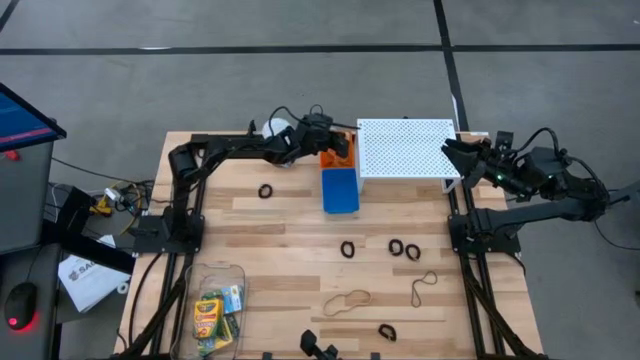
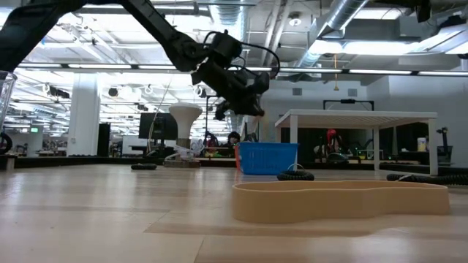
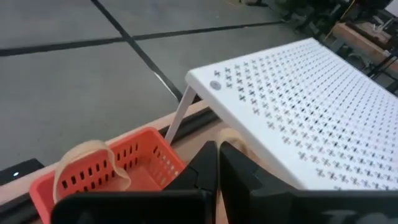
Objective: Pick & Place Office Desk Supplies
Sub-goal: Put the brown rubber band into the orange basket
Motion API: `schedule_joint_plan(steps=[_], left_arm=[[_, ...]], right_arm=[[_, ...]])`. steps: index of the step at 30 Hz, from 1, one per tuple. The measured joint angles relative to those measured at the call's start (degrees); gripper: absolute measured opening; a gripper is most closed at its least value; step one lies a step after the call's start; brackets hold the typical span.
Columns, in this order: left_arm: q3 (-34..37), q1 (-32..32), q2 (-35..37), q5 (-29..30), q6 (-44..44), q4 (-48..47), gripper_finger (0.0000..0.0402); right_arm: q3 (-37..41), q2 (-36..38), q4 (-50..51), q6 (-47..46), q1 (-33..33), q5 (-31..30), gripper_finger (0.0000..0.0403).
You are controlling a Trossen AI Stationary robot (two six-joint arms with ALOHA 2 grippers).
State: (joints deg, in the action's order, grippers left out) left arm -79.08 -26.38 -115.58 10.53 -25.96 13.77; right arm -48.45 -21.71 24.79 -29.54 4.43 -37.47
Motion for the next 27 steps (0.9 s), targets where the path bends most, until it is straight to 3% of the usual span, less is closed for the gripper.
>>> schedule_joint_plan(steps=[5, 10, 15, 22, 27], left_arm=[[0.0, -0.1, -0.1, 0.1, -1.6, -2.5, 0.0008], [0.0, -0.3, 0.5, 0.3, -3.0, -2.8, 0.0043], [0.0, -0.2, 2.6, 1.4, 0.2, -2.5, 0.0082], [0.0, -0.2, 5.0, 3.5, 4.2, -6.2, 0.0112], [0.0, 0.5, 6.9, 6.0, 7.8, -7.5, 0.0121]], right_arm=[[0.0, 0.0, 2.1, 0.2, 0.0, 1.6, 0.0224], [0.0, 0.0, 6.6, 1.0, 0.0, 10.3, 0.0224], [0.0, 0.9, 11.3, -4.0, 0.0, 17.4, 0.0224], [0.0, 0.4, 20.9, -13.9, 0.0, 18.6, 0.0224], [0.0, -1.8, 22.4, -17.5, 0.0, 20.3, 0.0224]])
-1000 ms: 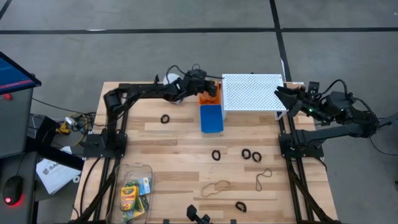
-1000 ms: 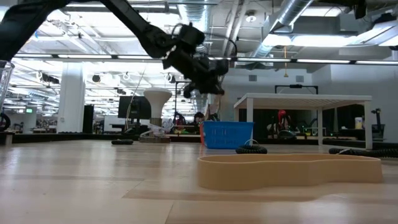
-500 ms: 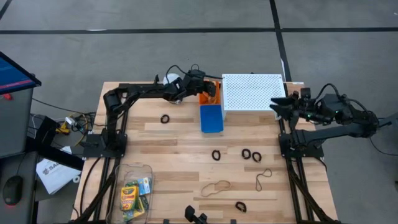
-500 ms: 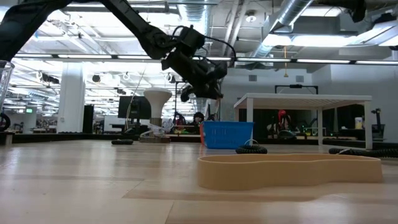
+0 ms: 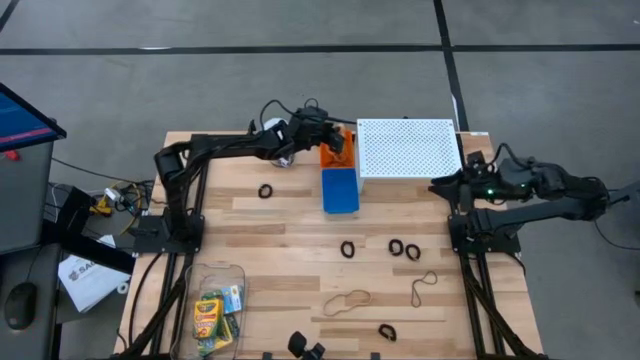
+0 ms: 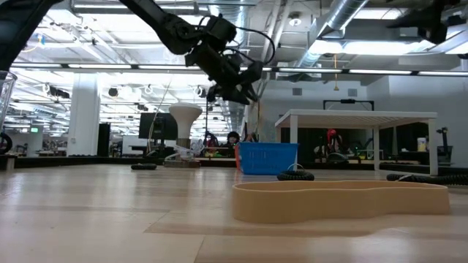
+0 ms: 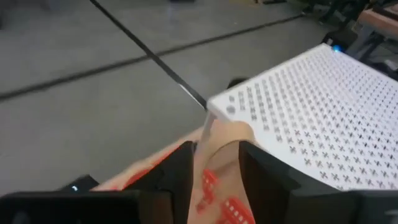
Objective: Pick & Place Office Desk Supplies
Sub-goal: Put the brown rubber band into the orange basket
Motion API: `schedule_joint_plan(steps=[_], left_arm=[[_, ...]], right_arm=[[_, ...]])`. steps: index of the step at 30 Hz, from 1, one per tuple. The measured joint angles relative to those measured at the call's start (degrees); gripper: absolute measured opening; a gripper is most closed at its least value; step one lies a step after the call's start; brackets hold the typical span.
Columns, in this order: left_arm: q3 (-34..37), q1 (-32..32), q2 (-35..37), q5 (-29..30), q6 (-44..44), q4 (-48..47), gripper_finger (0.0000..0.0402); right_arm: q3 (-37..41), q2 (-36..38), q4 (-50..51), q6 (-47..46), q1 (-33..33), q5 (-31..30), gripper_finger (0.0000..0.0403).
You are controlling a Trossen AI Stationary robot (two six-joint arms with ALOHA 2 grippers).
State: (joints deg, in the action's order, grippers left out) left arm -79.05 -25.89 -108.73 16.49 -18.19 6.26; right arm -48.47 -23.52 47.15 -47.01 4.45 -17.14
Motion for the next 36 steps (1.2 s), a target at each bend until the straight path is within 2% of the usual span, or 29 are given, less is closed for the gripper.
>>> schedule_joint_plan(steps=[8, 15, 17, 21, 23, 26, 30, 34, 36], left_arm=[[0.0, 0.1, 1.2, 0.7, 2.5, -1.5, 0.0125], [0.2, 0.9, 3.0, 0.4, 3.8, -2.9, 0.0125], [0.1, 1.7, 5.2, -3.6, 4.9, -4.6, 0.0125], [0.0, 4.9, 8.3, -16.9, 6.2, -10.3, 0.0125], [0.0, 7.7, 9.8, -21.6, 10.2, -15.3, 0.0126], [0.0, 12.8, 12.3, -23.1, 18.3, -24.8, 0.0131], [0.1, 18.6, 14.0, -24.3, 22.5, -34.7, 0.0143], [0.1, 23.7, 13.8, -29.6, 28.4, -34.6, 0.0155], [0.1, 25.9, 12.8, -30.4, 29.5, -34.7, 0.0162]], right_arm=[[0.0, -3.4, 0.8, -0.6, 0.0, 0.4, 0.0224], [0.0, -3.3, 0.6, -1.6, 0.0, 0.7, 0.0224], [0.0, -3.3, 0.2, -2.1, 0.0, 1.5, 0.0224], [0.0, -3.5, 0.2, -2.4, 0.0, 4.3, 0.0224], [0.0, -3.5, 0.5, -3.0, 0.0, 6.2, 0.0224], [0.0, -3.5, 0.6, -3.9, 0.0, 8.3, 0.0224], [0.0, -3.5, 0.7, -4.1, 0.0, 9.2, 0.0224], [0.0, -3.5, 0.7, -4.1, 0.0, 9.2, 0.0224], [0.0, -3.4, 0.7, -4.3, 0.0, 9.2, 0.0224]])
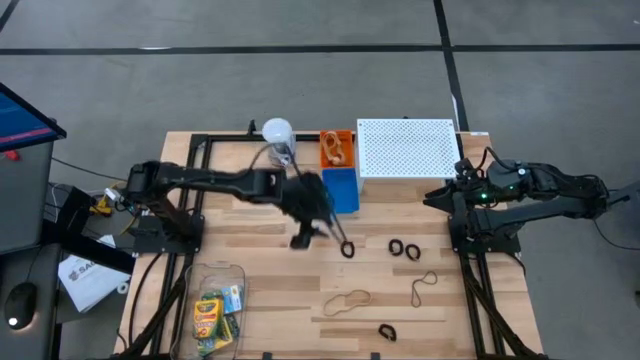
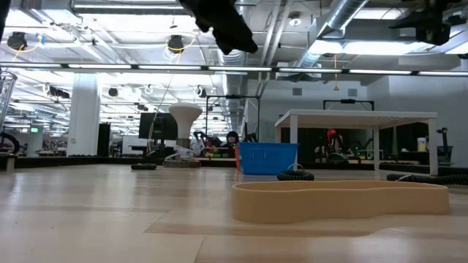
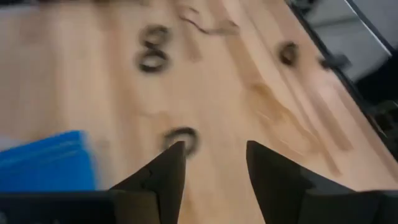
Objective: Pick & Place Office Desk Supplies
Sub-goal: Put the brown rubber band into the orange basket
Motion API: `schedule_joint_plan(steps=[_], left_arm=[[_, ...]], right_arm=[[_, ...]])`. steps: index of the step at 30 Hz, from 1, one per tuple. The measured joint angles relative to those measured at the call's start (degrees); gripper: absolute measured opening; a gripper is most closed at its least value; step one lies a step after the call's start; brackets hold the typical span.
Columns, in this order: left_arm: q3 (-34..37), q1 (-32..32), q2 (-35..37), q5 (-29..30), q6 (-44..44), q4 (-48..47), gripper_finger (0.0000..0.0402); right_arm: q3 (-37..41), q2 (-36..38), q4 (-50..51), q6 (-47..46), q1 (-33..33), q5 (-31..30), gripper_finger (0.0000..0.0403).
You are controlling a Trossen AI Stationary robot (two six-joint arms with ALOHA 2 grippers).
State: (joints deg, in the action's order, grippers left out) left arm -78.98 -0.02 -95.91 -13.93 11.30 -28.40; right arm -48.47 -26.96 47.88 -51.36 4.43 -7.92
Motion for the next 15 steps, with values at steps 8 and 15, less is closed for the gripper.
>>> schedule_joint_plan(steps=[8, 15], left_arm=[[0.0, 8.0, -6.8, 1.3, -3.0, 1.2, 0.0188], [0.0, 13.4, -12.3, 11.6, -24.0, 5.5, 0.0188]], right_arm=[[0.0, -0.1, 0.3, -0.5, 0.1, 0.2, 0.0224], [0.0, 0.0, 0.1, 1.2, 2.0, 0.7, 0.0224]])
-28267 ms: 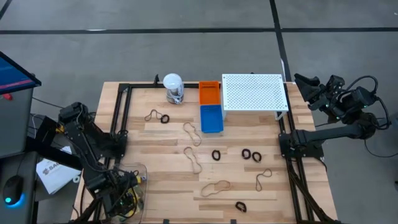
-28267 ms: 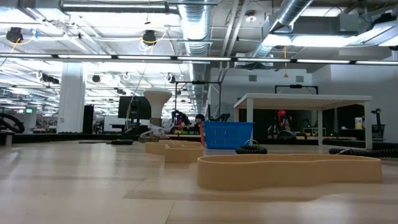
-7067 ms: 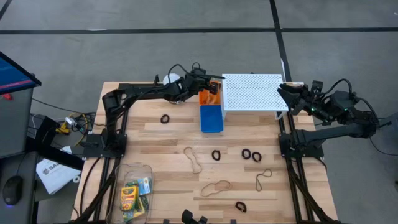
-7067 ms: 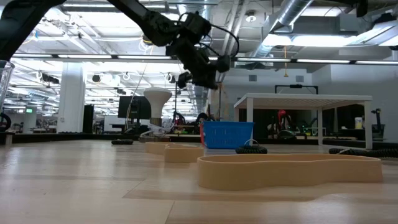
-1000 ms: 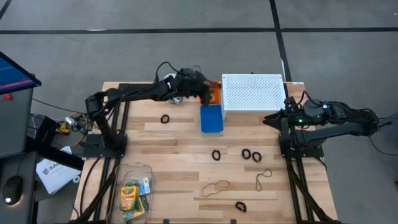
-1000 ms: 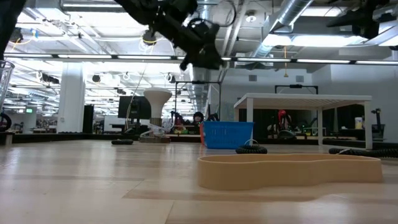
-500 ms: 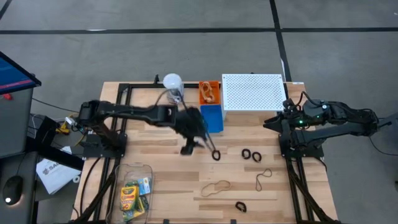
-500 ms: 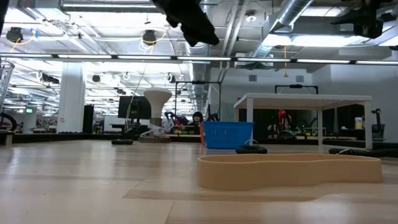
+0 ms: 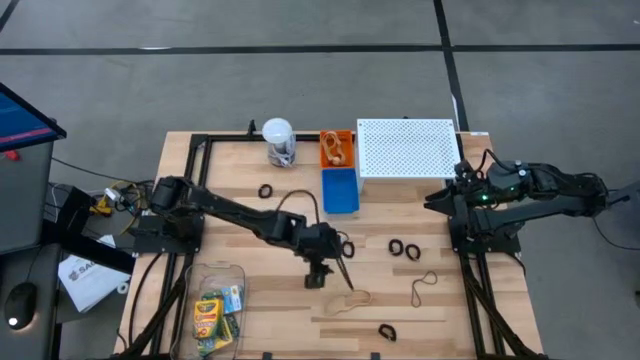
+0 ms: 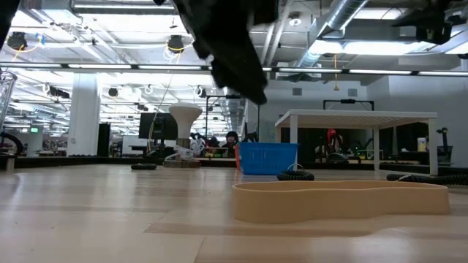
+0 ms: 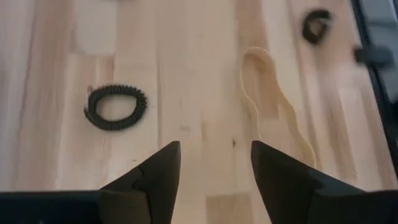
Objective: Pick & Place Office Desk Supplies
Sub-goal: Put the brown rubber band into the orange basket
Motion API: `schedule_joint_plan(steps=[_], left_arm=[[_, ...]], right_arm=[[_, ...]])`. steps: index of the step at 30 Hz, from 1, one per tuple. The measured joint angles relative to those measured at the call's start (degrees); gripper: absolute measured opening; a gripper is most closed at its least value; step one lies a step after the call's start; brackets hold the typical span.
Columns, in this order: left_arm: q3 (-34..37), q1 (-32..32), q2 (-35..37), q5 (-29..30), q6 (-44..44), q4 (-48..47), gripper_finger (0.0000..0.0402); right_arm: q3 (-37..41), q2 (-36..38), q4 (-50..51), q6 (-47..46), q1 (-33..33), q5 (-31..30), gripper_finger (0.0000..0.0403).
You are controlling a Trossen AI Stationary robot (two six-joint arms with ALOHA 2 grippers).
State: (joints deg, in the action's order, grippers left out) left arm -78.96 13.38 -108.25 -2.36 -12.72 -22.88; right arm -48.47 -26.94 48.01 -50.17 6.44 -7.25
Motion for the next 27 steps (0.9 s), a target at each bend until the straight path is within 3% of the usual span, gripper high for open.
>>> schedule_joint_plan(steps=[5, 9, 16, 27], left_arm=[[0.0, 4.4, -3.3, 3.3, -13.2, 5.0, 0.0180], [0.0, 8.5, -6.4, 6.2, -17.1, 10.1, 0.0171], [0.0, 11.2, -9.9, 17.9, -22.2, 11.2, 0.0153], [0.0, 11.3, -13.4, 18.0, -26.8, 15.5, 0.0137]], right_arm=[[0.0, 0.0, -0.4, 1.6, 1.6, 1.3, 0.0224], [0.0, 0.0, -0.4, 2.9, 2.8, 3.0, 0.0224], [-1.1, 0.1, -0.4, 5.0, 4.9, 3.1, 0.0224], [-4.4, 0.1, -0.3, 6.7, 5.2, 3.0, 0.0224]])
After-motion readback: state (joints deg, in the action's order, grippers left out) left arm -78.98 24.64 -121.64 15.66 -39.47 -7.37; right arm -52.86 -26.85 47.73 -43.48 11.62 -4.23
